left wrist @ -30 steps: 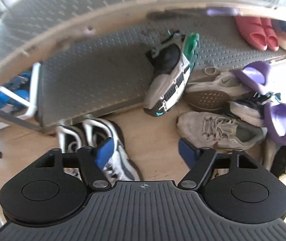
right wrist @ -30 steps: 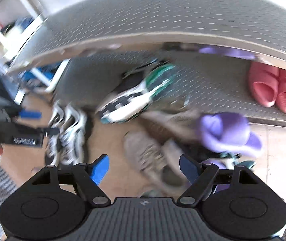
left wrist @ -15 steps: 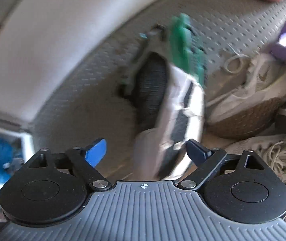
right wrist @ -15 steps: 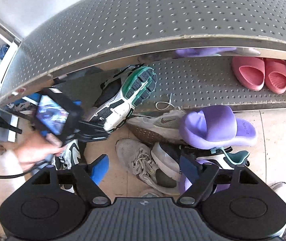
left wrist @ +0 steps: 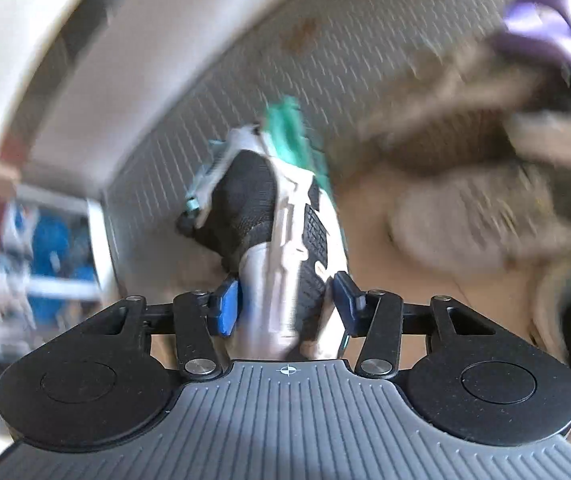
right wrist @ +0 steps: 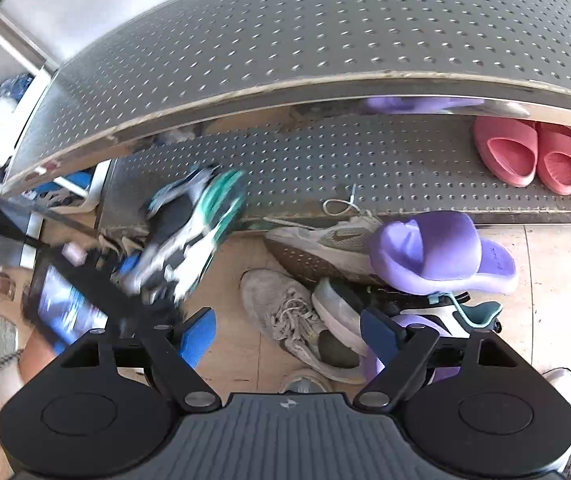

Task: Organize scattered shoes
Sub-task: 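Grasp the green-heeled black-white sneaker with the left tool, set it beside the pair, then grasp the black teal-lined sneaker with the right tool, lower it beside the others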

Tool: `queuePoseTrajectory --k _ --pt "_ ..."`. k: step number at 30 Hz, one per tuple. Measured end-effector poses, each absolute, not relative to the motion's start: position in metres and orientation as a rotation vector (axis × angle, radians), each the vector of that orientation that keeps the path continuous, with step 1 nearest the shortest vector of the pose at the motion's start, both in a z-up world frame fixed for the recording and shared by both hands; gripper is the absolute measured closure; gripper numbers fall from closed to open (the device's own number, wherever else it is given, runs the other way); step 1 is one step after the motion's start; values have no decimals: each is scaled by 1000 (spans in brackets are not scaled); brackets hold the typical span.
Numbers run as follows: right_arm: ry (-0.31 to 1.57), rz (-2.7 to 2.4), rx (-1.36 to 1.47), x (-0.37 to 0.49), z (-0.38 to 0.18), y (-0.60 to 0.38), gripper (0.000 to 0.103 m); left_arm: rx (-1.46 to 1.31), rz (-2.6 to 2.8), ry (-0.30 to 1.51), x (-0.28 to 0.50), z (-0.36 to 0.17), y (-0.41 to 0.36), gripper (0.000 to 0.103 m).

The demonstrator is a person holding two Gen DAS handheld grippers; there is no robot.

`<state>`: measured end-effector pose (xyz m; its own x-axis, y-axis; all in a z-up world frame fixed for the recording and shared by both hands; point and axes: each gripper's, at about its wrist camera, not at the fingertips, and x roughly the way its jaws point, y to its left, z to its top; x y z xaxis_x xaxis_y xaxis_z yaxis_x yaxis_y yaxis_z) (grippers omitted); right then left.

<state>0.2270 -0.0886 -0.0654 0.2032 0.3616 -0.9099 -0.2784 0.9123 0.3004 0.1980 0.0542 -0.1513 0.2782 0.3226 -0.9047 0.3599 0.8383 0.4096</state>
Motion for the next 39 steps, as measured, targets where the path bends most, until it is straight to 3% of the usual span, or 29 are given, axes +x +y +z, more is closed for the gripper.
queuePoseTrajectory --k 2,3,4,9,14,16,23,34,36,38,39 --pt "1298 461 66 223 -71 -85 19 642 -72 1355 184 -141 54 32" --pt "1303 465 61 221 -74 -83 19 658 -76 1363 179 -133 54 20" --pt "1309 466 55 219 -77 -82 19 631 -52 1359 179 -115 61 14" --pt "1339 482 -8 200 -105 -69 20 439 40 1324 182 -37 103 5" --pt "1347 529 -70 176 -129 -38 26 316 93 1269 175 -18 135 4" --pt "1333 556 -109 167 -138 -19 26 208 108 1331 180 -31 155 10" --pt "1365 504 -81 179 -195 60 20 105 122 1304 189 -14 183 8" --pt "1351 424 -512 162 -271 173 15 59 115 1245 192 10 203 6" --pt "1299 419 -593 150 -279 177 20 59 131 1244 192 8 205 6" --pt "1272 440 -643 143 -281 179 42 61 146 1243 192 6 207 6" --pt "1267 447 -645 141 -281 179 44 62 153 1243 193 5 208 6"
